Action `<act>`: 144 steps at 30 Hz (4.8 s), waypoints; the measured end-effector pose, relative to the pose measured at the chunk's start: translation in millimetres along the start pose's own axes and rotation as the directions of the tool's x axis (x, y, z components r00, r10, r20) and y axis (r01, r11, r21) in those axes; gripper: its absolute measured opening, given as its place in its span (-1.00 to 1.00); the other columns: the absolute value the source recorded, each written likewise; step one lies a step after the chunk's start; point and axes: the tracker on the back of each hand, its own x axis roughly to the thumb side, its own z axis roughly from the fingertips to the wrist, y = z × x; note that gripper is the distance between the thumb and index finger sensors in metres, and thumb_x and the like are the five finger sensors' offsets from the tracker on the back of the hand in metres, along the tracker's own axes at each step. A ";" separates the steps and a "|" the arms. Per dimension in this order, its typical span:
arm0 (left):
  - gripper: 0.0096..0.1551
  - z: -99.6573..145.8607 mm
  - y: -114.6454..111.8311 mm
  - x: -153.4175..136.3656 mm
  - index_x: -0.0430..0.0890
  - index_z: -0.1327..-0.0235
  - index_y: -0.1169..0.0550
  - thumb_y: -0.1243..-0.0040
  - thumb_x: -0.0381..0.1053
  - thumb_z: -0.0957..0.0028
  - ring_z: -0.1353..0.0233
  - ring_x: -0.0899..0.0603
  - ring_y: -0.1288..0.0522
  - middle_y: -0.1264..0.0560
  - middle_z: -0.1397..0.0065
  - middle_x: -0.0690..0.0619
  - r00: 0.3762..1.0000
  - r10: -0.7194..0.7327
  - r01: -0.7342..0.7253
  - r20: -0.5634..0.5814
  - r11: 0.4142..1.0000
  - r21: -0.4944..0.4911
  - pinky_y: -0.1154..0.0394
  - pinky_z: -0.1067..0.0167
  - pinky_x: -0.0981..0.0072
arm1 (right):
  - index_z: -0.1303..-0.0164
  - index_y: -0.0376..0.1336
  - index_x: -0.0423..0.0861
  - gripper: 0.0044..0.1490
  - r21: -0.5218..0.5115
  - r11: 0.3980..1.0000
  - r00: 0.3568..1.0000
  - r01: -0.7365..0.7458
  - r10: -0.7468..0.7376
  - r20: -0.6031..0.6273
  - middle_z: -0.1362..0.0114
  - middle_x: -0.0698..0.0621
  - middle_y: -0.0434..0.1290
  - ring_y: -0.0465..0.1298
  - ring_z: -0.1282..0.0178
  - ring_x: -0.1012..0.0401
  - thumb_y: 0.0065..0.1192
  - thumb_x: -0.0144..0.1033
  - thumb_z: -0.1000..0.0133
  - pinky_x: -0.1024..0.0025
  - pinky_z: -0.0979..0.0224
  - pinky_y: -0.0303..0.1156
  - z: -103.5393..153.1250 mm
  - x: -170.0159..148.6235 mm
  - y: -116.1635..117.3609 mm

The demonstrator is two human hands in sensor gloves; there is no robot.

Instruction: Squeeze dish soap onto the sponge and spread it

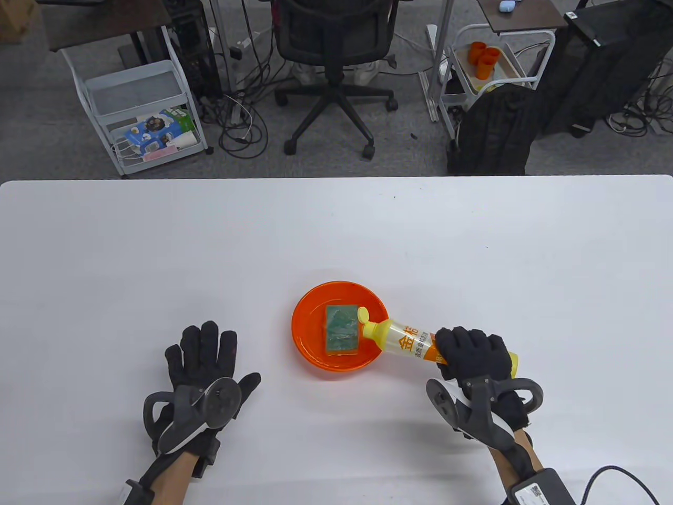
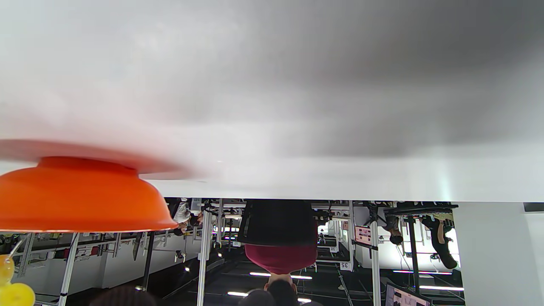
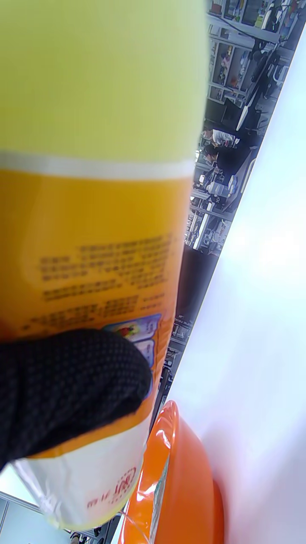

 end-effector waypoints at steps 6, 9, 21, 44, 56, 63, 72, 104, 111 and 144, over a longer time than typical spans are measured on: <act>0.06 -0.1 0.1 -0.7 -0.10 -0.76 -0.04 0.12 0.46 -0.12 -0.76 -0.51 0.12 0.08 -0.84 -0.29 1.000 0.000 0.000 -0.005 1.000 0.007 0.12 -0.54 -0.49 | -0.28 0.41 0.10 -0.37 0.001 1.000 1.000 0.005 -0.005 -0.002 -0.36 0.10 0.62 0.65 -0.31 0.05 0.60 0.05 -0.02 -0.01 -0.42 0.54 6.3 -5.3 2.4; 0.06 0.0 -0.4 -0.6 -0.10 -0.76 -0.04 0.12 0.46 -0.12 -0.75 -0.51 0.12 0.08 -0.84 -0.29 1.000 -0.002 0.002 -0.008 1.000 0.001 0.12 -0.54 -0.49 | -0.27 0.42 0.10 -0.37 -0.008 1.000 1.000 0.003 -0.003 0.012 -0.36 0.10 0.63 0.65 -0.31 0.06 0.60 0.05 -0.02 0.00 -0.42 0.55 6.6 -1.1 1.4; 0.06 0.6 -0.2 -2.5 -0.10 -0.76 -0.04 0.12 0.46 -0.12 -0.76 -0.51 0.12 0.08 -0.84 -0.29 1.000 -0.002 0.002 -0.016 1.000 0.010 0.12 -0.54 -0.49 | -0.28 0.42 0.10 -0.36 -0.022 0.999 0.996 0.029 -0.028 0.083 -0.35 0.11 0.63 0.66 -0.30 0.07 0.60 0.06 -0.02 0.01 -0.41 0.56 -2.1 30.4 -4.2; 0.06 1.0 0.1 -6.4 -0.10 -0.76 -0.04 0.12 0.46 -0.12 -0.75 -0.51 0.11 0.08 -0.84 -0.29 1.000 0.006 -0.006 -0.009 1.000 0.024 0.12 -0.54 -0.49 | -0.27 0.42 0.10 -0.37 -0.025 0.998 0.988 0.059 -0.055 0.144 -0.35 0.11 0.63 0.66 -0.29 0.07 0.59 0.06 -0.02 0.05 -0.40 0.56 -17.5 67.6 -4.7; 0.06 0.6 -1.1 -3.1 -0.10 -0.76 -0.04 0.12 0.46 -0.12 -0.75 -0.51 0.12 0.08 -0.84 -0.29 1.000 0.000 0.000 -0.007 1.000 0.014 0.12 -0.54 -0.49 | -0.27 0.42 0.10 -0.37 -0.007 0.999 0.995 0.035 -0.034 0.092 -0.35 0.11 0.63 0.66 -0.29 0.07 0.60 0.06 -0.02 0.04 -0.41 0.55 -4.3 36.5 -1.0; 0.06 0.6 -1.4 -2.6 -0.09 -0.76 -0.04 0.12 0.46 -0.12 -0.76 -0.50 0.12 0.08 -0.84 -0.29 1.000 -0.001 0.001 -0.015 1.000 0.005 0.12 -0.54 -0.49 | -0.27 0.42 0.10 -0.37 0.005 1.000 0.999 0.026 -0.026 0.046 -0.35 0.11 0.63 0.66 -0.30 0.07 0.60 0.05 -0.02 0.03 -0.42 0.54 3.9 14.1 -0.6; 0.06 0.5 -1.2 -1.4 -0.10 -0.76 -0.04 0.12 0.46 -0.12 -0.75 -0.51 0.12 0.08 -0.84 -0.29 1.000 -0.004 0.004 -0.018 1.000 0.002 0.12 -0.54 -0.49 | -0.27 0.42 0.11 -0.37 0.010 0.998 0.998 0.055 -0.054 -0.027 -0.35 0.11 0.63 0.65 -0.30 0.07 0.60 0.05 -0.02 0.03 -0.42 0.54 11.2 -12.5 -2.3; -0.08 -77.6 126.1 97.6 0.10 -0.77 -0.11 0.26 0.47 -0.15 -0.78 -0.43 0.06 -0.08 -0.89 -0.16 0.798 0.458 -0.511 0.392 0.858 0.039 0.15 -0.56 -0.49 | -0.31 0.40 -0.01 -0.37 0.104 0.183 0.208 0.978 -0.916 -0.343 -0.37 0.01 0.61 0.64 -0.30 0.01 0.57 -0.02 -0.09 0.00 -0.39 0.55 -5.7 14.0 57.4; -0.16 -112.0 121.4 147.1 0.10 -0.57 -0.44 0.35 0.43 -0.15 -0.83 -0.37 0.04 -0.33 -0.82 0.08 0.811 0.432 -0.385 0.395 0.902 -0.195 0.25 -0.58 -0.45 | -0.32 0.40 -0.04 -0.37 0.133 0.210 0.244 0.969 -0.910 -0.337 -0.36 -0.02 0.61 0.64 -0.28 -0.01 0.56 -0.05 -0.10 -0.01 -0.37 0.56 3.5 14.2 52.9; 0.01 -42.0 81.7 124.0 -0.17 -0.74 -0.11 0.21 0.42 -0.18 -0.73 -0.43 -0.19 -0.28 -0.78 -0.23 0.808 0.418 -0.458 0.415 0.889 -0.002 0.00 -0.52 -0.52 | -0.30 0.40 -0.11 -0.38 0.124 0.306 0.330 0.944 -0.855 -0.400 -0.33 -0.06 0.61 0.64 -0.25 -0.05 0.57 -0.10 -0.10 -0.03 -0.34 0.56 8.2 19.1 54.8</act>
